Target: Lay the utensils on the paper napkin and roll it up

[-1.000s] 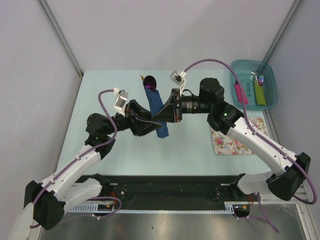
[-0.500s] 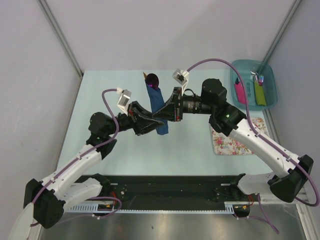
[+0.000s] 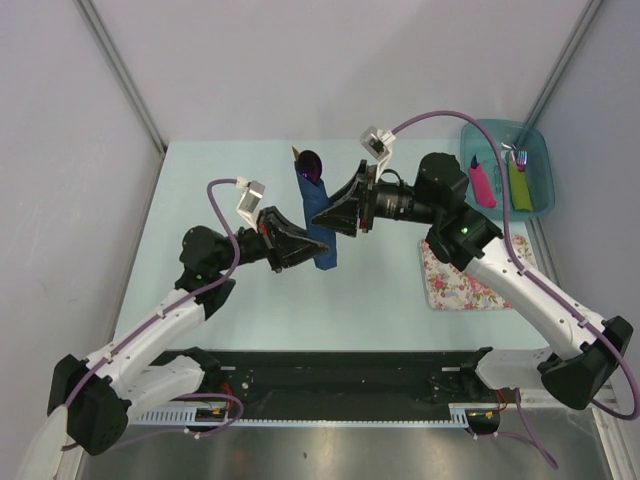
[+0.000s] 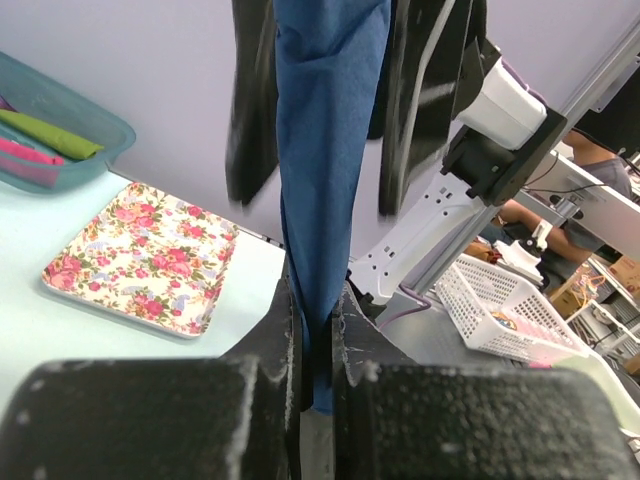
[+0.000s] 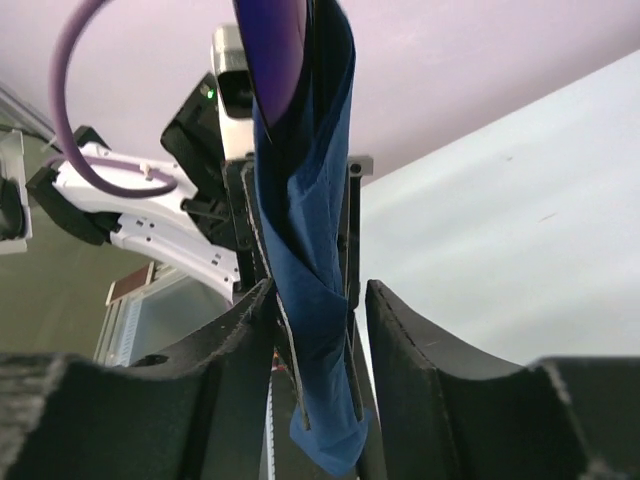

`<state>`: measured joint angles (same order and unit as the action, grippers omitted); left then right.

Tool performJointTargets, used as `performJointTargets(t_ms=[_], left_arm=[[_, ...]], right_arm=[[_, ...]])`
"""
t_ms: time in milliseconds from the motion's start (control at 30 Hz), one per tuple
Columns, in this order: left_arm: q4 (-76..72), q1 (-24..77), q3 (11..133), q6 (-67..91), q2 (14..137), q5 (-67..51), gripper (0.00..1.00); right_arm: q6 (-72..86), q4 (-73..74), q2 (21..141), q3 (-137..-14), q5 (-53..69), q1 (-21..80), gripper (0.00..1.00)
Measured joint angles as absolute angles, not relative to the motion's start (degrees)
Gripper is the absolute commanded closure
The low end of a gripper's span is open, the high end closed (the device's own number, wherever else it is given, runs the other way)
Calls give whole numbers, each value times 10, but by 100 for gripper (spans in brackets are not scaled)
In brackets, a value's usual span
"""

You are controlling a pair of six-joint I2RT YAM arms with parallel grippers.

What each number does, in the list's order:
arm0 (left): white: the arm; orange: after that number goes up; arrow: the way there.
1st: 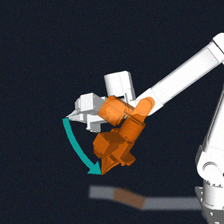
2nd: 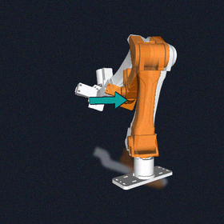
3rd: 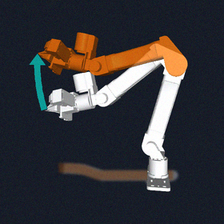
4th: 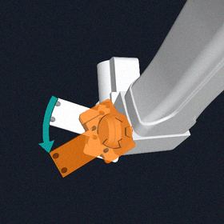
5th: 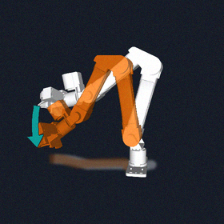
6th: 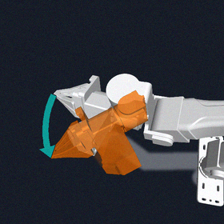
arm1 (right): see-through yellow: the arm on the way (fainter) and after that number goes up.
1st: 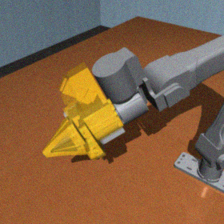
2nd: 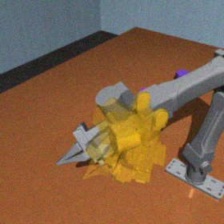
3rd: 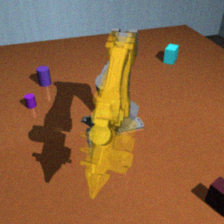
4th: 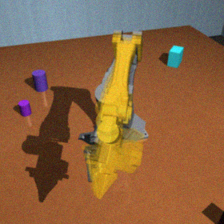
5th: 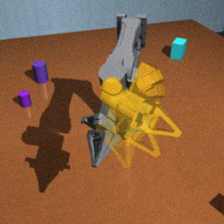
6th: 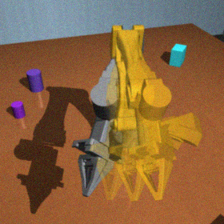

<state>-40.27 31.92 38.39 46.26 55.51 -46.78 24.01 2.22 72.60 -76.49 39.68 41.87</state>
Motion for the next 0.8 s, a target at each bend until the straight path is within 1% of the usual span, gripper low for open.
performJointTargets(t_ms=[133,167,200,300,367,433,500,567,633,667,733,800], left_arm=[[-412,319,382,464,563,-467,100],[-415,319,382,465,565,-467,100],[-417,319,382,465,566,-467,100],[-421,319,382,465,568,-467,100],[-424,318,382,465,569,-466,100],[-424,317,382,465,571,-465,100],[-424,316,383,466,575,-463,100],[-424,315,383,466,578,-461,100],[-424,315,384,467,583,-457,100],[-424,315,386,469,585,-455,100],[-424,315,390,472,588,-452,100],[-424,315,392,477,589,-452,100]], right_arm=[[251,7,719,-765,395,402,53],[255,4,718,-765,394,400,52],[256,1,718,-765,394,399,49],[265,1,718,-765,394,399,34],[271,1,717,-764,394,399,33],[274,-3,714,-756,393,399,35],[280,-5,710,-746,393,400,41],[285,-9,709,-740,393,400,44],[291,-13,709,-735,393,403,46],[295,-16,709,-733,393,404,51],[301,-22,709,-727,393,408,54],[305,-29,709,-719,387,410,64]])
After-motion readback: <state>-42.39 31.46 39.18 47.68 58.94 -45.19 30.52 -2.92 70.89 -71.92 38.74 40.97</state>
